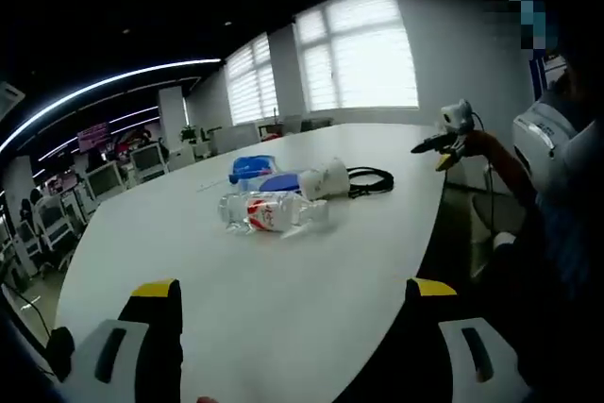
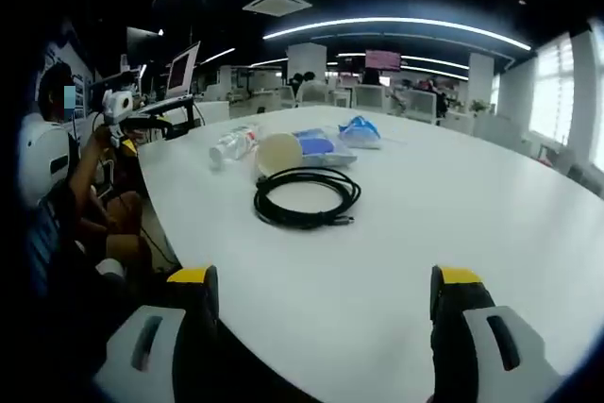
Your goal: Arrange the tabletop items into an orderly group along one side of the table until the central work area is clear of visible clutter.
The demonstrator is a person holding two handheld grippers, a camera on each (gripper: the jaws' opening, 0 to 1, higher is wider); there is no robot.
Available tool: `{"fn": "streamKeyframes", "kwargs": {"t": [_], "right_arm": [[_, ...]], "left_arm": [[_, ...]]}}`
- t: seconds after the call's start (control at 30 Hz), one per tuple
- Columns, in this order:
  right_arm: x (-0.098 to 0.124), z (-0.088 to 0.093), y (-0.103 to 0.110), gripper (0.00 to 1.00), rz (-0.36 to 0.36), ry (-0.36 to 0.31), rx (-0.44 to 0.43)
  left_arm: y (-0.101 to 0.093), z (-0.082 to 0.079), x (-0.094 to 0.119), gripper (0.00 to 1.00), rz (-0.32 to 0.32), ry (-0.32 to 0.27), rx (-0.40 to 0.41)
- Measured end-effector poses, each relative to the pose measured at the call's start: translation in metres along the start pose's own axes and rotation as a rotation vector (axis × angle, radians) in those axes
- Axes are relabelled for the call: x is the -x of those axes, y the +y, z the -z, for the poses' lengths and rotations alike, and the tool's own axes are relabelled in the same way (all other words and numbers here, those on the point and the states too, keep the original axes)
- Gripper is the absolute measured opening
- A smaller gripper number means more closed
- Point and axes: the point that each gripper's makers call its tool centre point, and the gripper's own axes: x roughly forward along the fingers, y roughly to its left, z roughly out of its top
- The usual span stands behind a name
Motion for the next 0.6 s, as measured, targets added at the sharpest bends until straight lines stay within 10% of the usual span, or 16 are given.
{"fn": "streamKeyframes", "kwargs": {"t": [0.6], "right_arm": [[0.0017,-0.0043,-0.0034,0.89,0.008,-0.011,0.006]], "left_arm": [[-0.0043,-0.0029,-0.0049,0.98,0.029,-0.010,-0.014]]}}
